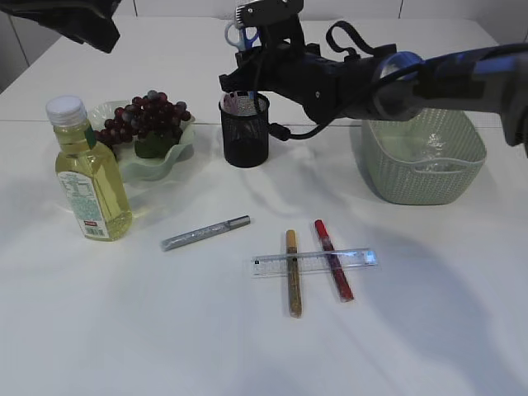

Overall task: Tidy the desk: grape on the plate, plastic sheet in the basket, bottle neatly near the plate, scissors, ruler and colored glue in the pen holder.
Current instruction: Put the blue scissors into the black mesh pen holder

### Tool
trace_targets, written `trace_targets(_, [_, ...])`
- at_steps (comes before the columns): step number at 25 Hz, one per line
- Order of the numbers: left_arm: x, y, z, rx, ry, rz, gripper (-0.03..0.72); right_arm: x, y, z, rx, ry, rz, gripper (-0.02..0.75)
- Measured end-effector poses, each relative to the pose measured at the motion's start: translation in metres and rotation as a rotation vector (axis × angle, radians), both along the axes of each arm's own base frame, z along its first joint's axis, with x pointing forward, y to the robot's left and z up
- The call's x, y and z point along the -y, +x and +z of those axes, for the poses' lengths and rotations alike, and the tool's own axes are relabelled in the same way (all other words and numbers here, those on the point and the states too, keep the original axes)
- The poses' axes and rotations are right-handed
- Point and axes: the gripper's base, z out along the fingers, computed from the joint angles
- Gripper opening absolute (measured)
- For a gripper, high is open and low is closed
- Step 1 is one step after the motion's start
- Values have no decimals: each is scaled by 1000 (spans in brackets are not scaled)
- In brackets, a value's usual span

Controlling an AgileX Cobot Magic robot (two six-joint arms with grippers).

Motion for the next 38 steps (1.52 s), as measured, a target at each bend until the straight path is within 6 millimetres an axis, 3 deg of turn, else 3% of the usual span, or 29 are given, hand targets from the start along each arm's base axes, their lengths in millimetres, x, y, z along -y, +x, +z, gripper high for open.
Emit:
trace_targets(11, [1, 4, 1, 40, -4, -4, 242, -5, 11, -21, 31, -14, 7, 197])
trace_targets(38, [4, 9, -6, 27, 4, -6, 241, -6, 12, -31, 9, -25, 16, 197])
